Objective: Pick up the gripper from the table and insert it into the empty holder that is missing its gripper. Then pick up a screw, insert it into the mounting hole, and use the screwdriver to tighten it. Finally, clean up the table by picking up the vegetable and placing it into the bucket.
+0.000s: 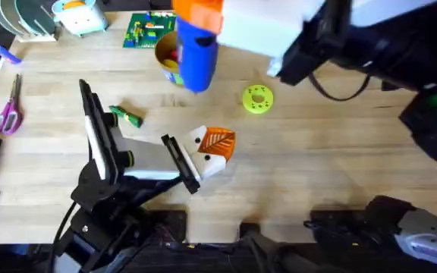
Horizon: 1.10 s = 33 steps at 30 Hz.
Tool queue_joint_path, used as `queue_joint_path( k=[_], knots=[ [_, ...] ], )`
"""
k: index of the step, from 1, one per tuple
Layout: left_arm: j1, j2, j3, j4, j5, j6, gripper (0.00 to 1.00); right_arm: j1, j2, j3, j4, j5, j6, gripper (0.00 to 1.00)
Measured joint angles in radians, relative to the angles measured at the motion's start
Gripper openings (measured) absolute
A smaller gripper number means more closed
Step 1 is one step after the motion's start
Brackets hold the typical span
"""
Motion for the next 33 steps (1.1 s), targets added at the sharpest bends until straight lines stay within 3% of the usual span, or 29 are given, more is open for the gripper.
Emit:
queue_joint_path(
  k=[5, 14, 18, 24, 26, 31, 33],
  knots=[
    [0.000, 0.000, 0.000, 0.000, 0.000, 0.000, 0.006, -0.169, 0.021, 0.001, -0.106, 0.057, -0.222, 0.023],
    [0.000, 0.000, 0.000, 0.000, 0.000, 0.000, 0.006, -0.456, 0.345, 0.001, -0.214, 0.326, -0.771, 0.023],
    [0.000, 0.000, 0.000, 0.000, 0.000, 0.000, 0.006, -0.501, 0.461, 0.001, -0.228, 0.442, -1.004, 0.023],
    [0.000, 0.000, 0.000, 0.000, 0.000, 0.000, 0.006, -0.502, 0.655, 0.001, -0.351, 0.541, -1.321, 0.023],
    [0.000, 0.000, 0.000, 0.000, 0.000, 0.000, 0.006, -0.501, 0.689, 0.001, -0.377, 0.559, -1.361, 0.027],
    [0.000, 0.000, 0.000, 0.000, 0.000, 0.000, 0.006, -0.494, 0.697, 0.003, -0.416, 0.582, -1.391, 0.338],
    [0.000, 0.000, 0.000, 0.000, 0.000, 0.000, 0.006, -0.494, 0.696, 0.007, -0.410, 0.585, -1.389, 0.621]
  ],
)
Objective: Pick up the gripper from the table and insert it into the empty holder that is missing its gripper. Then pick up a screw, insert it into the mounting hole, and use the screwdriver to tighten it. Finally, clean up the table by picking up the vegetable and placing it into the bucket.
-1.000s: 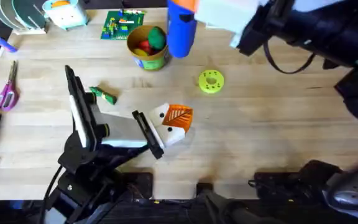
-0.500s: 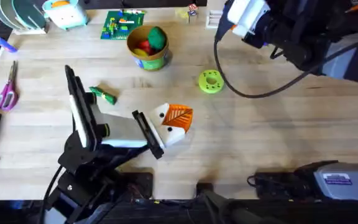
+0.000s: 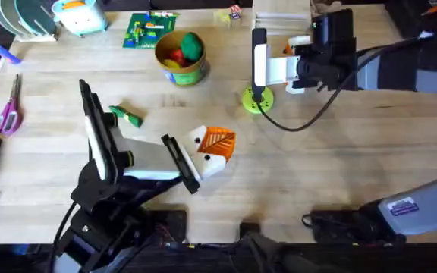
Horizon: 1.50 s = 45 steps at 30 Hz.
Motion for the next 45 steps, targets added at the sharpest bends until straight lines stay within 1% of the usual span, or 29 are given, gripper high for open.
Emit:
queue_joint_path(
  k=[2, 3, 5, 8, 9, 10, 11, 14, 15, 16, 21, 24, 26, 27, 29, 30, 31, 34, 36, 38, 39, 41, 43, 45],
  knots=[
    [0.000, 0.000, 0.000, 0.000, 0.000, 0.000, 0.006, 0.000, -0.004, 0.012, 0.012, 0.004, 0.012, 0.895],
    [0.000, 0.000, 0.000, 0.000, 0.000, 0.000, 0.006, 0.000, -0.009, 0.019, 0.010, 0.004, 0.026, 0.971],
    [0.000, 0.000, 0.000, 0.000, 0.000, 0.000, 0.006, 0.002, -0.014, 0.020, -0.002, 0.004, 0.061, 0.990],
    [0.000, 0.000, 0.000, 0.000, 0.000, 0.000, 0.006, 0.003, -0.020, 0.019, -0.010, 0.010, 0.158, 0.990],
    [0.000, 0.000, 0.000, 0.000, 0.000, 0.002, 0.034, 0.003, -0.027, 0.018, -0.018, 0.008, 0.194, 0.991],
    [0.000, 0.000, 0.000, 0.000, -0.001, 0.006, 0.158, 0.003, -0.038, 0.016, -0.024, 0.008, 0.239, 0.992],
    [0.000, 0.000, 0.000, 0.000, -0.001, 0.006, 0.305, 0.004, -0.052, 0.013, -0.028, 0.008, 0.284, 0.991],
    [0.000, 0.000, 0.000, 0.000, -0.002, 0.007, 0.800, 0.005, -0.125, 0.008, -0.034, 0.008, 0.451, 0.991],
    [0.000, 0.000, 0.000, 0.000, -0.003, 0.006, 0.934, 0.005, -0.156, 0.008, -0.038, 0.007, 0.505, 0.991],
    [0.000, 0.000, 0.000, 0.000, -0.003, 0.006, 0.978, 0.005, -0.184, 0.008, -0.043, 0.007, 0.554, 0.991],
    [0.000, 0.000, 0.000, 0.003, -0.008, 0.008, 0.993, 0.005, -0.330, 0.008, -0.098, 0.002, 0.790, 0.991],
    [0.000, 0.000, 0.000, 0.030, -0.027, 0.009, 0.993, 0.005, -0.387, 0.008, -0.120, -0.001, 0.889, 0.991],
    [0.000, 0.000, 0.015, 0.009, -0.060, 0.008, 0.993, 0.005, -0.414, 0.008, -0.133, -0.001, 0.943, 0.991],
    [0.000, 0.000, 0.035, -0.031, -0.086, 0.007, 0.992, 0.005, -0.427, 0.008, -0.142, -0.001, 0.969, 0.991],
    [0.000, 0.001, 0.112, -0.166, -0.169, 0.008, 0.992, 0.006, -0.448, 0.008, -0.160, -0.001, 1.006, 0.991],
    [0.000, 0.007, 0.168, -0.242, -0.220, 0.008, 0.992, 0.009, -0.458, 0.008, -0.171, -0.001, 1.021, 0.991],
    [0.000, 0.021, 0.243, -0.340, -0.287, 0.010, 0.992, 0.012, -0.466, 0.008, -0.178, -0.001, 1.034, 0.991],
    [0.000, 0.092, 0.458, -0.554, -0.468, 0.008, 0.992, 0.034, -0.478, 0.008, -0.187, -0.002, 1.058, 0.991],
    [0.000, 0.175, 0.634, -0.700, -0.606, 0.009, 0.989, 0.052, -0.478, 0.008, -0.188, -0.003, 1.067, 0.991],
    [0.000, 0.262, 0.787, -0.842, -0.713, 0.009, 0.990, 0.067, -0.478, 0.008, -0.190, -0.004, 1.070, 0.991],
    [0.000, 0.317, 0.873, -0.933, -0.771, 0.004, 0.990, 0.075, -0.478, 0.008, -0.189, -0.005, 1.073, 0.991],
    [0.000, 0.425, 1.023, -1.100, -0.879, -0.034, 0.990, 0.084, -0.478, 0.008, -0.190, -0.007, 1.078, 0.991],
    [0.000, 0.532, 1.145, -1.253, -0.963, -0.086, 0.989, 0.088, -0.478, 0.008, -0.190, -0.008, 1.081, 0.991],
    [0.000, 0.639, 1.248, -1.332, -1.014, -0.126, 0.990, 0.089, -0.478, 0.008, -0.190, -0.008, 1.082, 0.991]
  ],
)
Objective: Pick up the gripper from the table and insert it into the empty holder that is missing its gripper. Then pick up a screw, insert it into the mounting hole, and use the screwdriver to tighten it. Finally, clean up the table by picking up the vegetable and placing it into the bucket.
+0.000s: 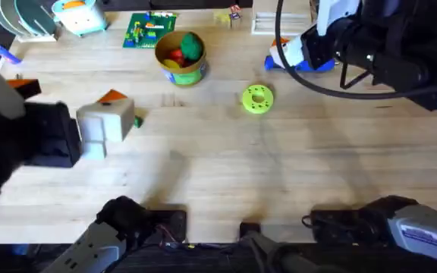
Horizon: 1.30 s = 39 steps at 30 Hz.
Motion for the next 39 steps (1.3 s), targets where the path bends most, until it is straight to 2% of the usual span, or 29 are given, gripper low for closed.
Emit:
queue_joint_path(
  k=[3, 6, 9, 11, 15, 20, 23, 29, 34, 36, 39],
  knots=[
    [0.000, 0.121, 0.098, -0.005, -0.005, -0.032, 0.991, 0.000, 0.000, 0.000, 0.000, 0.000, 0.002, 0.991],
    [0.000, 0.201, 0.133, -0.012, -0.001, -0.058, 0.991, 0.000, 0.000, 0.000, 0.000, 0.000, 0.003, 0.991],
    [0.003, 0.242, 0.133, -0.016, -0.004, -0.141, 0.991, 0.000, 0.000, 0.000, 0.000, 0.000, 0.003, 0.991],
    [0.025, 0.262, 0.133, -0.019, -0.009, -0.218, 0.990, 0.000, 0.000, 0.000, 0.000, 0.000, 0.003, 0.991],
    [0.140, 0.285, 0.117, -0.019, -0.007, -0.350, 0.990, 0.000, 0.000, 0.000, 0.000, 0.000, 0.003, 0.991],
    [0.333, 0.304, 0.013, 0.070, 0.050, -0.429, 0.990, 0.000, 0.000, 0.000, -0.001, 0.000, 0.003, 0.991],
    [0.434, 0.318, -0.084, 0.181, 0.113, -0.431, 0.990, 0.000, 0.000, 0.000, 0.000, 0.000, 0.003, 0.991],
    [0.623, 0.377, -0.316, 0.435, 0.300, -0.382, 0.990, 0.000, 0.000, 0.000, 0.000, 0.000, 0.003, 0.991],
    [0.734, 0.496, -0.365, 0.495, 0.395, -0.362, 0.992, 0.000, 0.000, 0.000, 0.000, 0.000, 0.003, 0.991],
    [0.763, 0.553, -0.365, 0.511, 0.415, -0.358, 0.992, 0.000, 0.000, 0.000, -0.001, 0.000, 0.003, 0.991],
    [0.782, 0.640, -0.365, 0.524, 0.428, -0.356, 0.993, 0.000, 0.000, 0.000, 0.000, 0.000, 0.003, 0.991]
  ],
)
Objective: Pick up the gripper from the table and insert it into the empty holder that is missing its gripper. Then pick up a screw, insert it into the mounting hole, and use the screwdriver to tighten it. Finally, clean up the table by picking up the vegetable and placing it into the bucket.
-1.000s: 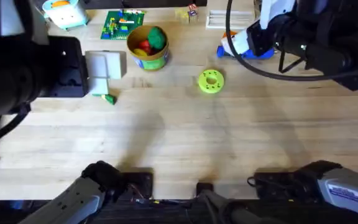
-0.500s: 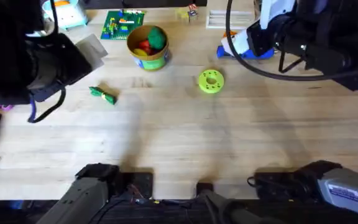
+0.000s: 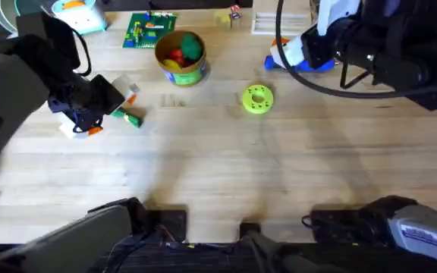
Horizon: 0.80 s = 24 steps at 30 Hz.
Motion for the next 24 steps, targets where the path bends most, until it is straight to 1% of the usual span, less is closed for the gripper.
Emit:
queue_joint_path(
  k=[3, 6, 8, 12, 13, 15, 16, 17, 18, 20, 21, 22, 23, 24],
  knots=[
    [0.001, 0.080, 0.000, 0.024, 0.014, -0.001, 0.992, 0.000, 0.000, 0.000, 0.000, 0.000, 0.000, 0.991],
    [0.001, 0.139, 0.000, 0.084, 0.019, -0.003, 0.992, 0.000, 0.000, 0.000, 0.000, 0.000, 0.010, 0.991],
    [0.001, 0.166, 0.000, 0.111, 0.021, -0.004, 0.993, 0.000, 0.000, 0.000, 0.000, 0.000, 0.028, 0.991],
    [0.001, 0.203, 0.000, 0.128, 0.025, -0.012, 0.991, 0.000, 0.000, 0.000, 0.000, 0.000, 0.077, 0.991],
    [0.001, 0.211, 0.000, 0.134, 0.027, -0.015, 0.984, 0.000, 0.000, 0.000, 0.000, 0.000, 0.089, 0.991],
    [0.001, 0.231, 0.000, 0.144, 0.030, -0.022, 0.929, 0.000, 0.000, 0.000, 0.000, 0.000, 0.115, 0.991],
    [0.001, 0.240, 0.000, 0.146, 0.031, -0.026, 0.878, 0.000, 0.000, 0.000, 0.000, 0.000, 0.128, 0.991],
    [0.001, 0.250, 0.000, 0.148, 0.034, -0.029, 0.789, 0.000, 0.000, 0.000, 0.000, 0.000, 0.140, 0.991],
    [0.001, 0.258, 0.000, 0.150, 0.034, -0.033, 0.676, 0.000, 0.000, 0.000, 0.000, 0.000, 0.152, 0.991],
    [0.001, 0.270, 0.000, 0.149, 0.029, -0.034, 0.360, 0.000, 0.000, 0.000, 0.000, 0.000, 0.174, 0.991],
    [0.002, 0.270, 0.000, 0.149, 0.028, -0.037, 0.177, 0.000, 0.000, 0.000, 0.000, 0.000, 0.183, 0.991],
    [0.003, 0.269, 0.000, 0.150, 0.026, -0.037, 0.055, 0.000, 0.000, 0.000, 0.000, 0.000, 0.188, 0.991],
    [0.004, 0.269, 0.000, 0.154, 0.028, -0.039, 0.023, 0.000, 0.000, 0.000, 0.000, 0.000, 0.194, 0.991],
    [0.004, 0.269, 0.000, 0.154, 0.030, -0.041, 0.015, 0.000, 0.000, 0.000, 0.000, 0.000, 0.198, 0.991]
  ],
)
